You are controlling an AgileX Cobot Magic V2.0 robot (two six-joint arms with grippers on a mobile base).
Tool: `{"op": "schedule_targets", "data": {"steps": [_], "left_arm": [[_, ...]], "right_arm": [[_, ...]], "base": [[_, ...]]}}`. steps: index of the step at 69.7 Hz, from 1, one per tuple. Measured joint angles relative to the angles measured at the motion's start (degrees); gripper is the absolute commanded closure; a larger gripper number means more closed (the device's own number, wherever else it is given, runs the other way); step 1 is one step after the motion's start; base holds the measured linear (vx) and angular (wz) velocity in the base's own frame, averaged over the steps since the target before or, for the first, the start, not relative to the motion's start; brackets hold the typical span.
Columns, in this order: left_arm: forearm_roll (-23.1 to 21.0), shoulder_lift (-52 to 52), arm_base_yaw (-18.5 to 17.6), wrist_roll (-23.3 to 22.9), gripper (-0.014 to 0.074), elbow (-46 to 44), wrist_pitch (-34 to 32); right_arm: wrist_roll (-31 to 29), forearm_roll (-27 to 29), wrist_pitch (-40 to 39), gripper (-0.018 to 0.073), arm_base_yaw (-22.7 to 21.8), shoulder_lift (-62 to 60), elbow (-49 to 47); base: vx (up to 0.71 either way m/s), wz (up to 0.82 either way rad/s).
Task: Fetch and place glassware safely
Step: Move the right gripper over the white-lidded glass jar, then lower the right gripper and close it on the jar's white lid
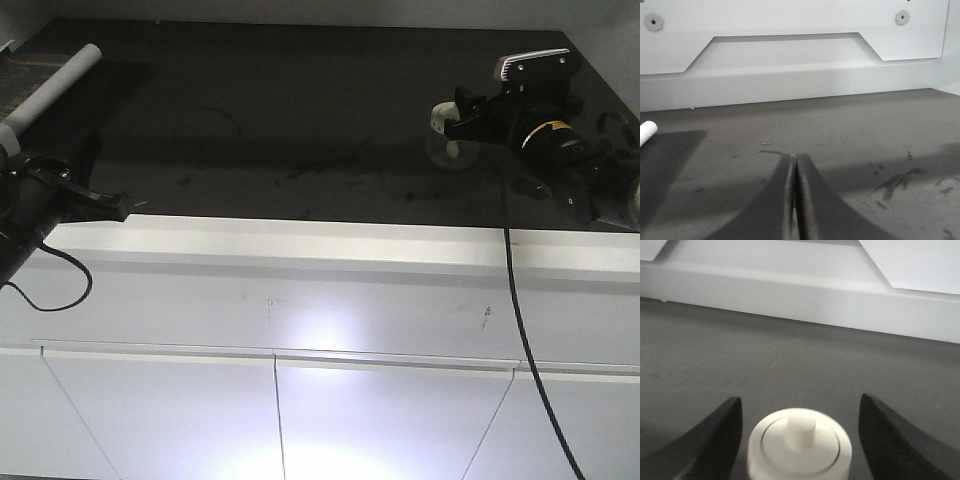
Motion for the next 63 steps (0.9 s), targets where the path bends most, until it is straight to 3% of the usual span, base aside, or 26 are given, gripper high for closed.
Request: {"op": "schedule_targets", "data": {"steps": [27, 47, 63], "left_arm": [[0.0, 0.0, 0.0, 0.01, 0.0603, 0.0, 1.49], [0.0, 0.0, 0.0, 0.13, 0.0603, 0.0, 1.57], [0.0, 0.0, 0.0, 0.17, 0.0603, 0.0, 2.98]], "right_arm": [[2.15, 0.0, 2.95, 0.0067, 0.0, 9.03, -12.84], [2.25, 0.0, 3.18, 0.0067, 0.0, 13.08, -15.62], [2.54, 0.0, 3.09, 0.0148, 0.0, 14.36, -15.85]], "base": [[0.0, 0.0], [0.0, 0.0], [0.0, 0.0]]}}
